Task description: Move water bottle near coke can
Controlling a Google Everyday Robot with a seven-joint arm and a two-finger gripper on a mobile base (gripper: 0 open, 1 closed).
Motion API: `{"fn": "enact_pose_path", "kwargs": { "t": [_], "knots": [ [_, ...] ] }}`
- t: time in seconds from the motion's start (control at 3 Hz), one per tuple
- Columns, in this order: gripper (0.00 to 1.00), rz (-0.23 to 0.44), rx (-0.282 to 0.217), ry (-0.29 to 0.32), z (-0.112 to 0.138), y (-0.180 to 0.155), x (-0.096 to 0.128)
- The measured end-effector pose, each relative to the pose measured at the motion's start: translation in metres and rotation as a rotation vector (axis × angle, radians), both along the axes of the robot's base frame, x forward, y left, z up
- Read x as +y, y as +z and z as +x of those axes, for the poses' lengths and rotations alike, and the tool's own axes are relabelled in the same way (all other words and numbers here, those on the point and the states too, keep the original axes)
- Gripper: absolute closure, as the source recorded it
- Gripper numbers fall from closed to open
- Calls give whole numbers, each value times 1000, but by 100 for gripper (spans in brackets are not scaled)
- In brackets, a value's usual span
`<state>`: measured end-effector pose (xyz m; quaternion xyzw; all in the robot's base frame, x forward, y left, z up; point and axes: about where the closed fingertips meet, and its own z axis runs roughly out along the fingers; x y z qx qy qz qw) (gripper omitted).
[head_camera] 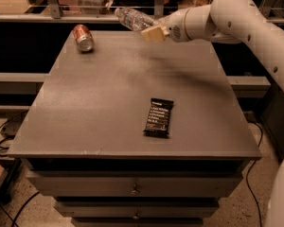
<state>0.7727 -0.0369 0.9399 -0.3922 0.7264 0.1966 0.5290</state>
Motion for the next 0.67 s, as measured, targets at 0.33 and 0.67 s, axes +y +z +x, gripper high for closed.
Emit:
{"fn": "enact_pose_path", "kwargs": {
  "t": [0.33, 0.67],
  "knots": [
    [100, -18, 20, 63, -11, -6, 14],
    [100, -18, 21, 63, -11, -6, 15]
  ]
}}
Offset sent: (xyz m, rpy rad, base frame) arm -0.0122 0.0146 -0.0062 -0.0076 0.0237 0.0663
